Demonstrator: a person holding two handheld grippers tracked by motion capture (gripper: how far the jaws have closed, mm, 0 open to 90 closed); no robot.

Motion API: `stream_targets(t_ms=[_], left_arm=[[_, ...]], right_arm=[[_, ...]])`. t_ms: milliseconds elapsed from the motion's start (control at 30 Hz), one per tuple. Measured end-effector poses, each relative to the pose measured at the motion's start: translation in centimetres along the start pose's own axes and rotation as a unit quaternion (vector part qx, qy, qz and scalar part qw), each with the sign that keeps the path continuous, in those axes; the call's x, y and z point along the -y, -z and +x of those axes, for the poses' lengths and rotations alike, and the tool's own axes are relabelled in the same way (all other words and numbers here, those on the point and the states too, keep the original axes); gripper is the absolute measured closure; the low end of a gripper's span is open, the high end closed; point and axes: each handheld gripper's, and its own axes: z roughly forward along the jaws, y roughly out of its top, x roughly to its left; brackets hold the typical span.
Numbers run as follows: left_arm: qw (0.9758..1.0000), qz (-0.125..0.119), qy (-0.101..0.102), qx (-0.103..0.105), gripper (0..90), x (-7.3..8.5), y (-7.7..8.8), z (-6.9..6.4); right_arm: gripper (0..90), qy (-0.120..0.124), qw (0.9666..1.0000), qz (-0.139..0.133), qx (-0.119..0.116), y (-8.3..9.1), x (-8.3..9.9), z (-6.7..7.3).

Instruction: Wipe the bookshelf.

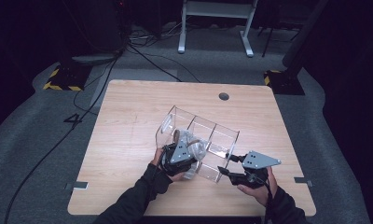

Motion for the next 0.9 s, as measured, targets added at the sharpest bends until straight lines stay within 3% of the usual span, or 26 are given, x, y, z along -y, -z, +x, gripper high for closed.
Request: stream_targets(t_ms=[100, 200, 333, 533, 633, 767, 833, 900], left_arm=[[0.9997, 0.019, 0.014, 0.002, 72.3, 0.9, -1.0, 0.0], [0.9993, 0.022, 0.027, 0.011, 72.5, 1.4, -1.4, 0.2], [0.998, 0.045, 0.037, 0.023, 72.4, 2.6, -2.8, 0.3], [0.998, 0.05, 0.032, 0.022, 72.3, 2.5, -2.6, 0.3], [0.9982, 0.05, 0.027, 0.019, 72.3, 2.3, -2.4, 0.3], [0.9986, 0.043, 0.026, 0.013, 72.2, 1.9, -1.9, 0.3], [0.9992, 0.028, 0.025, 0.013, 72.1, 1.3, -1.3, 0.2], [0.9998, 0.014, 0.012, 0.006, 72.0, 0.5, -0.6, 0.2]], right_arm=[[45.4, 0.001, 1.0, 0.0, 0.0, 0.0, 0.0, 0.0], [45.2, 0.001, 1.0, 0.0, -0.002, 0.0, 0.0, 0.0], [45.4, -0.009, 0.9998, -0.001, -0.02, -0.2, 0.1, -0.2], [44.7, -0.008, 0.9997, 0.004, -0.024, -0.1, 0.1, -0.2], [43.3, -0.008, 0.9998, 0.001, -0.021, 0.0, 0.2, -0.3], [34.8, -0.01, 0.9999, 0.0, 0.006, 0.6, 0.5, 0.0], [37.4, -0.03, 0.9995, -0.005, 0.001, 0.8, 0.9, -0.1], [39.3, -0.025, 0.9996, -0.011, 0.006, 0.8, 1.0, 0.1]])
